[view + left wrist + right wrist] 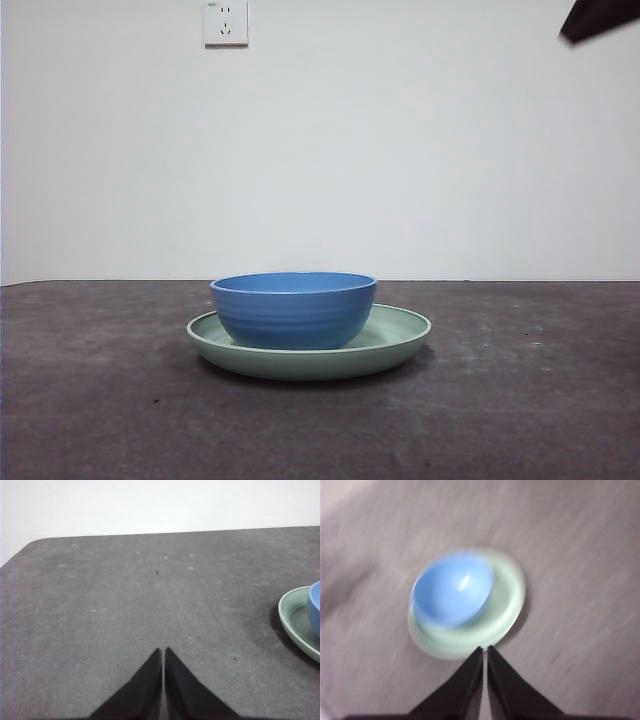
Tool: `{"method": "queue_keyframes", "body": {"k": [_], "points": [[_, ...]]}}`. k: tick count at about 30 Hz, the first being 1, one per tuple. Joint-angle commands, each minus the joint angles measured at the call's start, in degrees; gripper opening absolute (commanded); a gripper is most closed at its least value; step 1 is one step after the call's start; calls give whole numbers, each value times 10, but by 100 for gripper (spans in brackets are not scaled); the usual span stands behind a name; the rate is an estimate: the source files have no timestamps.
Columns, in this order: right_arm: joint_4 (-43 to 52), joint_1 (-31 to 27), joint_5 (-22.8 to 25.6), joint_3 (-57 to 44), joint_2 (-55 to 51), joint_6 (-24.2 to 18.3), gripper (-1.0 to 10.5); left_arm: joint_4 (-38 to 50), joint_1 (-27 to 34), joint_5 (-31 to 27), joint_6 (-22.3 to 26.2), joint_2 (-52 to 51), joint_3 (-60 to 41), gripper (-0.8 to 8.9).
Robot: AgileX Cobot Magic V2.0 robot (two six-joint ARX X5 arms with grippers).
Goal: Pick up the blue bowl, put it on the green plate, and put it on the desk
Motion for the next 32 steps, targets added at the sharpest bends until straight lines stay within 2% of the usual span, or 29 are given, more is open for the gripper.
{"method": "queue_keyframes", "body": {"k": [1, 7, 12, 21, 32], "points": [[56, -44, 3, -29, -40, -9, 8, -5, 1, -2, 0, -1, -12, 9], [188, -141, 18, -144, -151, -10, 8, -5, 1, -2, 0, 0, -12, 9], [272, -182, 37, -251, -233, -10, 8, -5, 1, -2, 0, 0, -12, 10], [326, -191, 104, -400, -349, -5, 8, -5, 1, -2, 0, 0, -12, 10], [329, -191, 108, -475, -410, 1, 8, -5, 1, -2, 0, 0, -12, 10]]}}
